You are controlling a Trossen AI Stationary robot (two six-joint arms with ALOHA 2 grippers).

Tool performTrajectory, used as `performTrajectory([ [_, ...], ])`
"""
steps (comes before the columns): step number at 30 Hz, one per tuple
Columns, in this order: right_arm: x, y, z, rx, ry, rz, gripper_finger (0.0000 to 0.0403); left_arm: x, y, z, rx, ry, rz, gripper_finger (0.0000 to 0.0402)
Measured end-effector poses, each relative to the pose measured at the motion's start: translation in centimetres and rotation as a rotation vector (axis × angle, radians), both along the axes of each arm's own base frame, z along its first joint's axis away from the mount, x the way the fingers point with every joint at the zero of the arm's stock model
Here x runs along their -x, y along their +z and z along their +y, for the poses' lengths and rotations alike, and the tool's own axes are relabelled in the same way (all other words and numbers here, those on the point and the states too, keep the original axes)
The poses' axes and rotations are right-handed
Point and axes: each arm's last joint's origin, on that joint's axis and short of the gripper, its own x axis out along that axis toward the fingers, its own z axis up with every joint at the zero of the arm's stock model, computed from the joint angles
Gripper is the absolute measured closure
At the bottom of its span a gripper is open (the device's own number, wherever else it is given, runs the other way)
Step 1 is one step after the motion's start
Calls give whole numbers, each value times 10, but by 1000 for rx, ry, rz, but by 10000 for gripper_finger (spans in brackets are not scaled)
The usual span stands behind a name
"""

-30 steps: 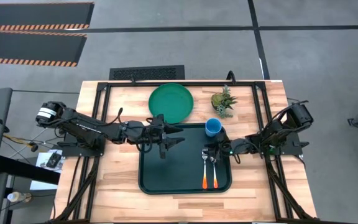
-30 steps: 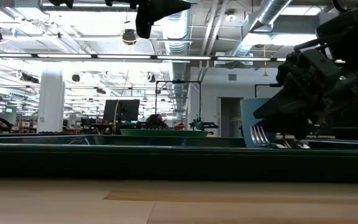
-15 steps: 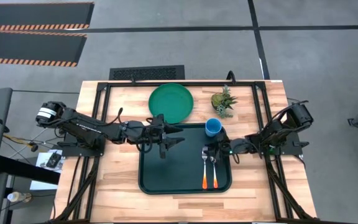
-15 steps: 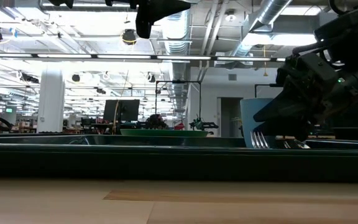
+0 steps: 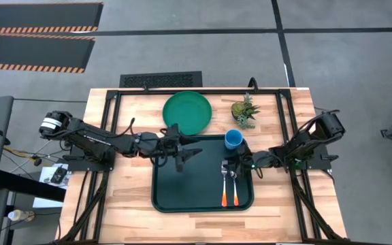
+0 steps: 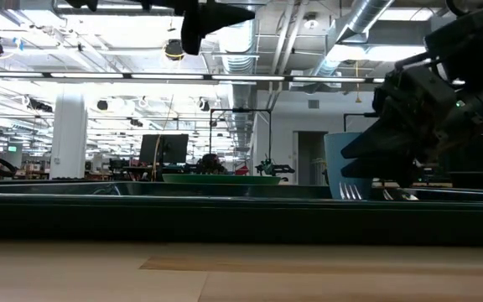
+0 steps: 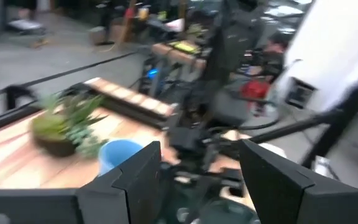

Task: Pick and place plate/cup/fork/spoon on tray
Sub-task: Put the green plate to the left of the orange fork on the black table tray

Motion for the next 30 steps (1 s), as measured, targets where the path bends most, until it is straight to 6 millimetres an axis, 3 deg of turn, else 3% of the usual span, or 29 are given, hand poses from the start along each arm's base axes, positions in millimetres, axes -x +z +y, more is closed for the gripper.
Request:
performTrajectory([
  [5,3,8,-1,2,4,5,162,0,-10,20,58,139,91,198],
  [14,14,19,-2,-64,16,77,163,12,-40,81,221,290,379,198],
  [24,22,37,2,-147,81,41,163,56,-62,164,264,682,646,198],
  [30,23,40,3,-151,90,25,163,73,-68,196,300,790,670,198],
])
